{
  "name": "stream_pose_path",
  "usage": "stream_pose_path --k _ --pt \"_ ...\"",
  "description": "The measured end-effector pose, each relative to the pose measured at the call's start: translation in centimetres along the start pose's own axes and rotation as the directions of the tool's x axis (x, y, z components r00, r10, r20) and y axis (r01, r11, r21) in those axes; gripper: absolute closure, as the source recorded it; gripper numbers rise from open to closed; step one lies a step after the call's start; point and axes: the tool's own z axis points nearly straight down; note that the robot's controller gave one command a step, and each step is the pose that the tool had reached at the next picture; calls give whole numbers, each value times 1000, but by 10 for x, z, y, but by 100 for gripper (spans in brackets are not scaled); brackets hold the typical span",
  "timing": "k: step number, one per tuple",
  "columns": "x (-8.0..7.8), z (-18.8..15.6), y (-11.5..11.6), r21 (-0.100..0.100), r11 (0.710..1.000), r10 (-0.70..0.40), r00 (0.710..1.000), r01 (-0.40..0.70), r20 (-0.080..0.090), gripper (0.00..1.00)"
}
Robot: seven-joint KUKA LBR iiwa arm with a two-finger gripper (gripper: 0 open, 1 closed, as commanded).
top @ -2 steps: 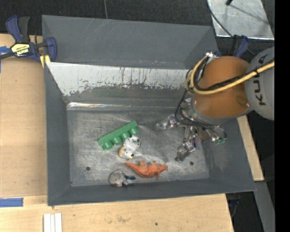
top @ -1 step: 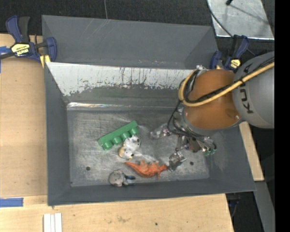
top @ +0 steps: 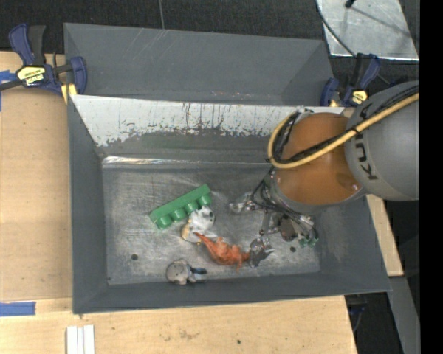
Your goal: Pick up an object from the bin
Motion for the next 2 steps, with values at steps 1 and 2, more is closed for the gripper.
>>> stream_pose_path --k 1,2 --pt "5 3 13 0 992 -129 992 129 3 0" --pt "8 3 35 0 937 -351 937 351 1 0"
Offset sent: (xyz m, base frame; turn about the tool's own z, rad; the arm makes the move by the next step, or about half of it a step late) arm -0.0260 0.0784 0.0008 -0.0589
